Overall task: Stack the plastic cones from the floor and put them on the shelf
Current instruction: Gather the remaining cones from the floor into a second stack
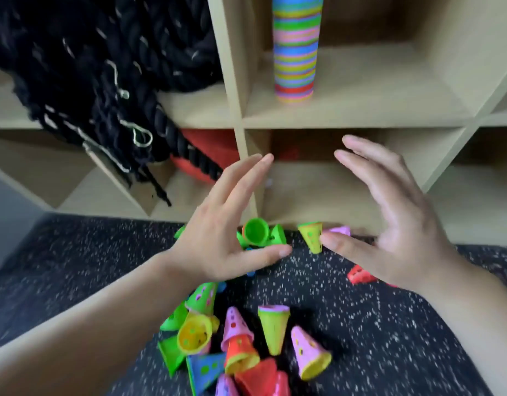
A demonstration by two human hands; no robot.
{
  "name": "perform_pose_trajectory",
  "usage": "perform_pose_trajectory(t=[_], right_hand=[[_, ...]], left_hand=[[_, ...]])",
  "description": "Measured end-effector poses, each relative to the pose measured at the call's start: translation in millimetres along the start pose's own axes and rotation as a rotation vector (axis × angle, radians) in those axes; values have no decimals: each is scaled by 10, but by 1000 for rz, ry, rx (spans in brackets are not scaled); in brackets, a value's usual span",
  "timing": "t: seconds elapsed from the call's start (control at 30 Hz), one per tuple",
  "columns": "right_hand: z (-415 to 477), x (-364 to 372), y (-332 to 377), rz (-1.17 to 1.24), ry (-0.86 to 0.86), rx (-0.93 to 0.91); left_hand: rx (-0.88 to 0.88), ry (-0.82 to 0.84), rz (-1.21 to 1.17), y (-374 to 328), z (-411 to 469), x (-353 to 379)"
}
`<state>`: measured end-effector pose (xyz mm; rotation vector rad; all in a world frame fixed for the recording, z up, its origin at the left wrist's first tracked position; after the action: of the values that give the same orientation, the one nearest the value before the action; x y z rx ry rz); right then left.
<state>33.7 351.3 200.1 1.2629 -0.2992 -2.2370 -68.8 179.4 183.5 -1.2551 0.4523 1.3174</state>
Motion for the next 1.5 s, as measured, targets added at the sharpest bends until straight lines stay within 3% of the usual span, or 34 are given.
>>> perform_pose_trajectory(t=[0.37,0.53,0.83,1.03,1.3,1.4,1.5], right_hand=[[-916,930,-72,42,316,143],[-1188,1339,-195,68,449,222],[-1546,2424,-571,43,840,467],[-1580,2582,-651,122,685,513],[-1479,1975,-277,288,411,493],[-1457,1890,-151,415,415,508],[-1583,1842,-179,382,456,461]], left_hand=[[-193,1,-64,224,-995,661],[-285,74,-121,338,-1365,912],[-514,198,-109,528,-1902,1485],[-571,203,-197,534,-1977,1649],[-662,124,-457,384,-1788,1869],[-665,49,-442,314,-1687,1880],[-739,-67,-493,298,-1700,1814]])
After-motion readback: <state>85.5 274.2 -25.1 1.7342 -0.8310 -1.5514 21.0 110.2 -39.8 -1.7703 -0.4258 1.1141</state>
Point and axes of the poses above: each hand's wrist, its own z-axis towards the middle knuckle, its own x-axis out of the palm, y = z × x, the point moved 7 cm from there along z, towards the middle knuckle, and after that the axes turned 8 degrees about y, right-handed, at the moved point
